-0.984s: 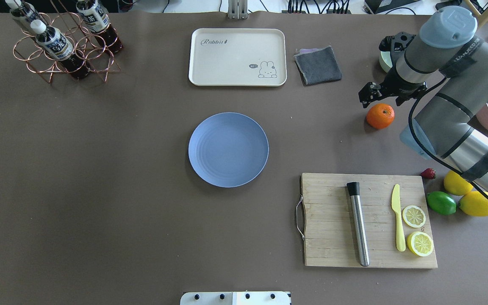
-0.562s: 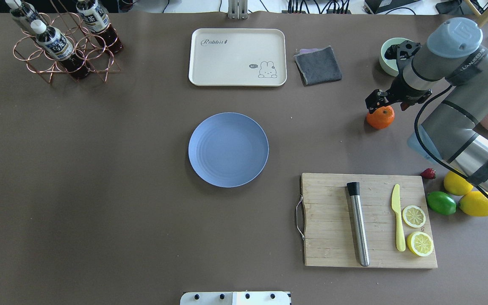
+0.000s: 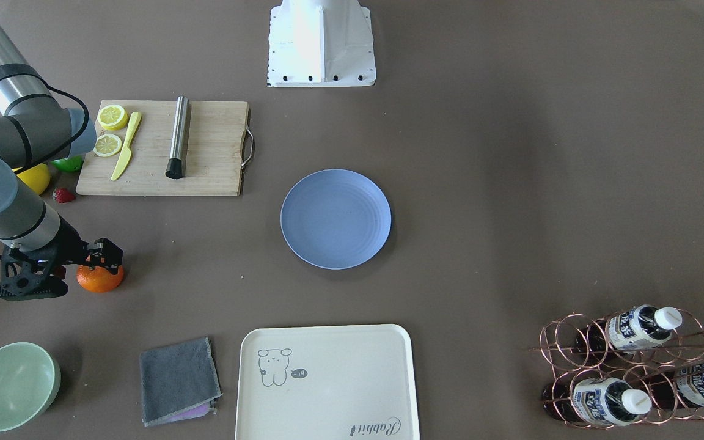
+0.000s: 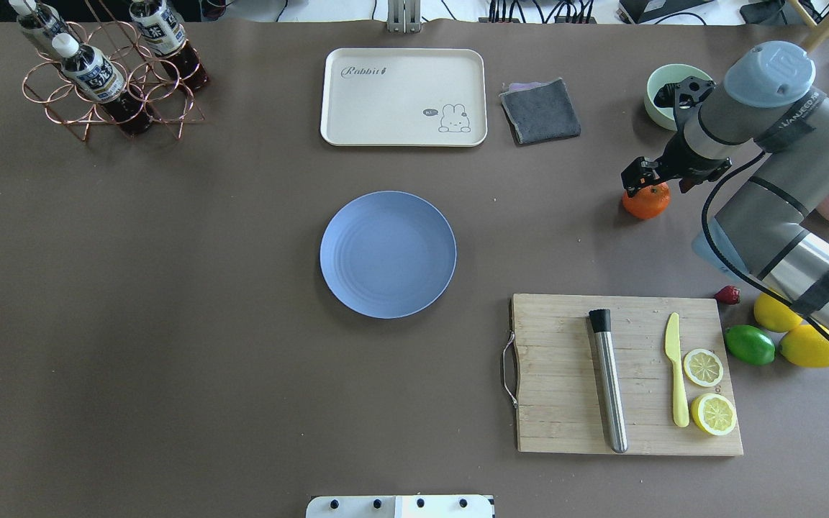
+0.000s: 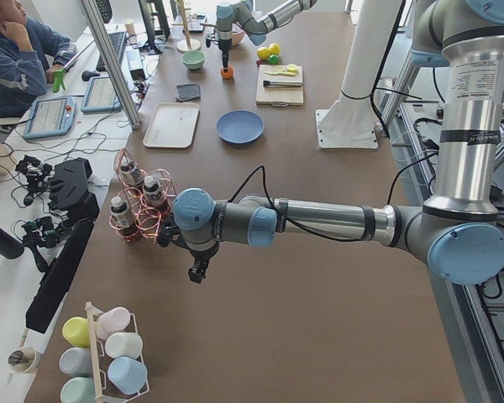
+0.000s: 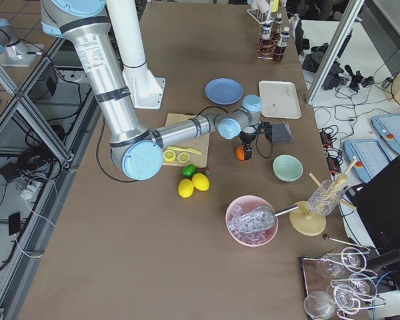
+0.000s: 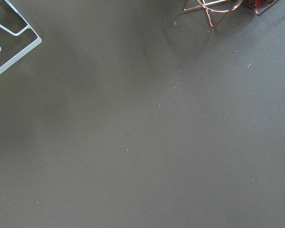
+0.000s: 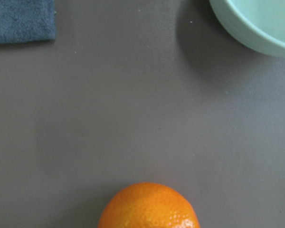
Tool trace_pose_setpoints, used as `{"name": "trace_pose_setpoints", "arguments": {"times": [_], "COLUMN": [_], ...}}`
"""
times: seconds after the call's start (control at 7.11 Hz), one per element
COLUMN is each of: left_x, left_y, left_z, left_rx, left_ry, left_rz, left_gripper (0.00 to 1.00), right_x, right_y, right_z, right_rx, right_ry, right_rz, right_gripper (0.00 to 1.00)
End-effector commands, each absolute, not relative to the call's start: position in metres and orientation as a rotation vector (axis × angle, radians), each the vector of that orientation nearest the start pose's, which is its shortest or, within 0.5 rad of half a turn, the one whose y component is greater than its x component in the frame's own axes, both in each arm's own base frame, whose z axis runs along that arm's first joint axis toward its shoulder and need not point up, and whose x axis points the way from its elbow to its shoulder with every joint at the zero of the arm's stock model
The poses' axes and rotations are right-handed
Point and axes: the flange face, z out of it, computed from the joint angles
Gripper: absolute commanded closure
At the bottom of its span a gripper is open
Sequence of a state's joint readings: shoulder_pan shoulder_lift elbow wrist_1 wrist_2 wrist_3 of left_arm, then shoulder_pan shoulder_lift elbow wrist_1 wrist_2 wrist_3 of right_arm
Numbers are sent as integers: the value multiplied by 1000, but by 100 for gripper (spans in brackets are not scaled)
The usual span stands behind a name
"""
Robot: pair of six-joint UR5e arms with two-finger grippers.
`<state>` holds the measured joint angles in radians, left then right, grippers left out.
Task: Pick orange to plate
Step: 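Lower the right gripper onto the orange and close it, then carry the orange with the right gripper and set it on the blue plate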
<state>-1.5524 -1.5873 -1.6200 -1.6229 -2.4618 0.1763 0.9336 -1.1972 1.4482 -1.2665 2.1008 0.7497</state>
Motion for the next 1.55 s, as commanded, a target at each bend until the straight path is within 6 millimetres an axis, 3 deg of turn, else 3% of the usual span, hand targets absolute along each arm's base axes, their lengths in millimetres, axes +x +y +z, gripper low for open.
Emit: {"name": "trace_pose_setpoints", "arguments": {"times": [0.0, 0.14, 0.28, 0.42, 0.56, 0.7, 0.84, 0.98, 1.12, 1.41], "left_x": [-47, -46, -46, -46, -46, -46, -46, -46, -46, -46], "left_y": [-505, -504, -503, -500, -499, -500, -500, -499, -500, -500], "left_z": [614, 616, 617, 619, 617, 616, 616, 617, 617, 617], "left_rx": [176, 173, 171, 167, 173, 173, 173, 170, 171, 171], "left_ry": [880, 880, 882, 882, 882, 882, 882, 882, 882, 882], "left_rz": [232, 232, 232, 230, 232, 232, 232, 231, 232, 232], "left_gripper": [2, 2, 2, 2, 2, 2, 2, 2, 2, 2], "right_x": [-340, -344, -345, -346, -346, -346, -348, -365, -411, -508], "right_y": [-579, -577, -576, -576, -576, -575, -573, -577, -567, -512], "right_z": [479, 481, 482, 482, 480, 455, 414, 364, 317, 241], "right_rx": [77, 76, 76, 74, 77, 107, 101, 71, 34, 1], "right_ry": [-742, -739, -733, -732, -736, -764, -812, -825, -797, -823], "right_rz": [-26, -32, -31, -25, -23, -28, 52, 108, 143, 300], "right_gripper": [4, 5, 11, 32, 99, 100, 100, 100, 100, 100]}}
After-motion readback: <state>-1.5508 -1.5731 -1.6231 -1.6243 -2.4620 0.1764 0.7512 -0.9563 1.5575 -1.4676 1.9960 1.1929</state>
